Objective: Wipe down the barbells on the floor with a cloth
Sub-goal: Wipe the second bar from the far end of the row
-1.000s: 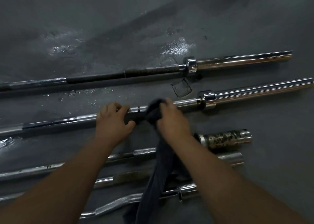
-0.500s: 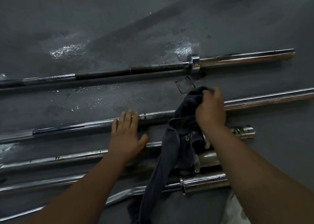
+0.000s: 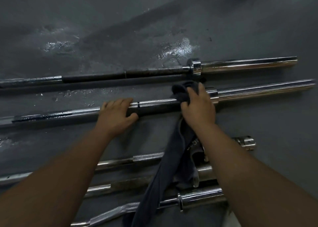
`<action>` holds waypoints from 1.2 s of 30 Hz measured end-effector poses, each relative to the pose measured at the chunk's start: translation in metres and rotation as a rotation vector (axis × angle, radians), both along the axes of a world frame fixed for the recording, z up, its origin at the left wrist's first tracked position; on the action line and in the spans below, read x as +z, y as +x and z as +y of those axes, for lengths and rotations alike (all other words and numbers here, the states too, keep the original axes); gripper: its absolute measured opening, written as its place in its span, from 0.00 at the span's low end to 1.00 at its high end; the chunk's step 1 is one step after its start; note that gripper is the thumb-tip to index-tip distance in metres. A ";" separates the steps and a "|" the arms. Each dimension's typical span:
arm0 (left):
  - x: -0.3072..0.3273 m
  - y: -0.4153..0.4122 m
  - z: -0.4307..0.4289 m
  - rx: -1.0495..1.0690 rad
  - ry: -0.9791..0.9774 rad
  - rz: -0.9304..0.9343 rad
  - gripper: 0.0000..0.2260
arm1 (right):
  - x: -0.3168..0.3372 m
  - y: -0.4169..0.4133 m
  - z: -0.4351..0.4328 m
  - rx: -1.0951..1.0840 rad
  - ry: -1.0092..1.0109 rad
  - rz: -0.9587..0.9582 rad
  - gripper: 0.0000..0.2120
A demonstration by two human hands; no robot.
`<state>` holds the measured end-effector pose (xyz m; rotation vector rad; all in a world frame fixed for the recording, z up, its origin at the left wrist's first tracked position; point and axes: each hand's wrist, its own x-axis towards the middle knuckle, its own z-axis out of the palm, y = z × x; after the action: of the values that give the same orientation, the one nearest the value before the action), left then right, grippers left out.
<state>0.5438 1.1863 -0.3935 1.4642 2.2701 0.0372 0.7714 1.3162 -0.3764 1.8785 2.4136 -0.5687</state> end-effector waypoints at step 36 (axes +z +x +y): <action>-0.005 0.079 -0.089 0.084 -0.044 0.049 0.36 | 0.013 0.021 -0.065 0.073 0.004 -0.047 0.11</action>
<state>0.6226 1.0969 -0.3982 1.3613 2.3552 -0.0232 0.7927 1.2511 -0.3632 1.7763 2.4438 -0.5103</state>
